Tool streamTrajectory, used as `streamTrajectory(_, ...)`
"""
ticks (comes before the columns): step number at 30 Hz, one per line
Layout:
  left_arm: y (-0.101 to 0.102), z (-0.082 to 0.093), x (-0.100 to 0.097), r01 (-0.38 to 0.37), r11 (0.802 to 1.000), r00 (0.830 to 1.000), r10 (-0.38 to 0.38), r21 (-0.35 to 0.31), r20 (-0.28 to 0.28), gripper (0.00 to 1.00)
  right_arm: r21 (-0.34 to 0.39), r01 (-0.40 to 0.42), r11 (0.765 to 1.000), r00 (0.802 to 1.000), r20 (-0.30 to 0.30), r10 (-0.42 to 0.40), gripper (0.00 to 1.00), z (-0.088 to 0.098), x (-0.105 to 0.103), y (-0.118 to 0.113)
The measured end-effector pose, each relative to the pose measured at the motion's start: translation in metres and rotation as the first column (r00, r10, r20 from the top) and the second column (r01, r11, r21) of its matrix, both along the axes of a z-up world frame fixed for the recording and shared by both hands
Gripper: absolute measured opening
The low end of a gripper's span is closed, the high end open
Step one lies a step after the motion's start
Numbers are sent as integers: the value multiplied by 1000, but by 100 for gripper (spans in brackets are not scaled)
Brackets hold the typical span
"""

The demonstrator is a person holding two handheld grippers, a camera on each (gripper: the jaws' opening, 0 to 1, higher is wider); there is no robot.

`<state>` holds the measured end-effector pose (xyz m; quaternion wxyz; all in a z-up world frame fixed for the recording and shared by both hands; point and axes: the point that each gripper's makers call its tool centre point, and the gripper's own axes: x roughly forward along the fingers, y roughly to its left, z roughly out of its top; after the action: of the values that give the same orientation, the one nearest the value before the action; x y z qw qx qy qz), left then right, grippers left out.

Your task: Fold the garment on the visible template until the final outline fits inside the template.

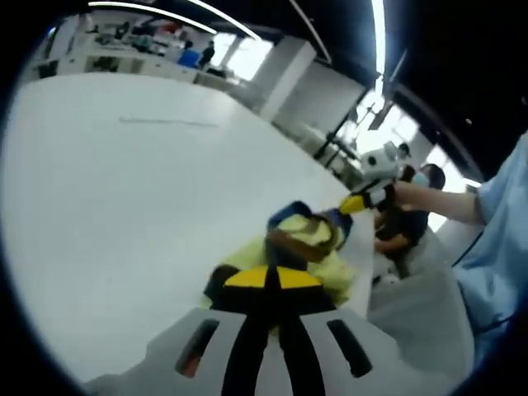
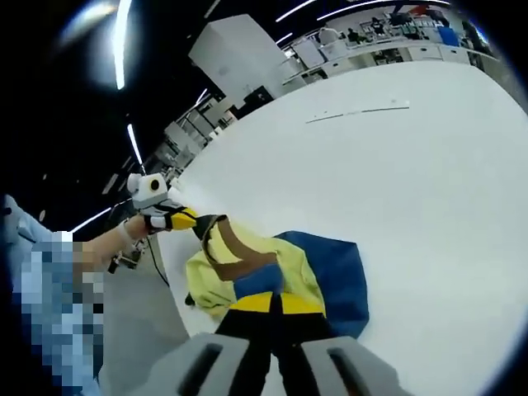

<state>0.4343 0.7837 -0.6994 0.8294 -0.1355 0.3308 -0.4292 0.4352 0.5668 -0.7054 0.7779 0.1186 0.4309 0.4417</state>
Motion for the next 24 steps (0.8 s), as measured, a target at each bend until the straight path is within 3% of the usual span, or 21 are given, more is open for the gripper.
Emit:
streamTrajectory(7,3,41,1,-19,1000,996,18,4,83,0,135,94,986,989,101,-109,0,52,14,-6)
streamTrajectory(10,2,63,4,-23,999,994,25,-24,110,0,192,107,976,984,123,-132,0,75,16,-8)
streamTrajectory(16,-1,116,12,-24,997,976,38,-70,213,0,236,89,968,968,210,-140,0,119,18,-13)
streamTrajectory(21,-3,143,14,-32,994,966,57,-102,253,0,277,69,958,946,286,-150,0,160,16,-8)
streamTrajectory(24,1,170,17,-36,991,948,74,-126,311,0,307,43,951,929,338,-151,0,187,17,-3)
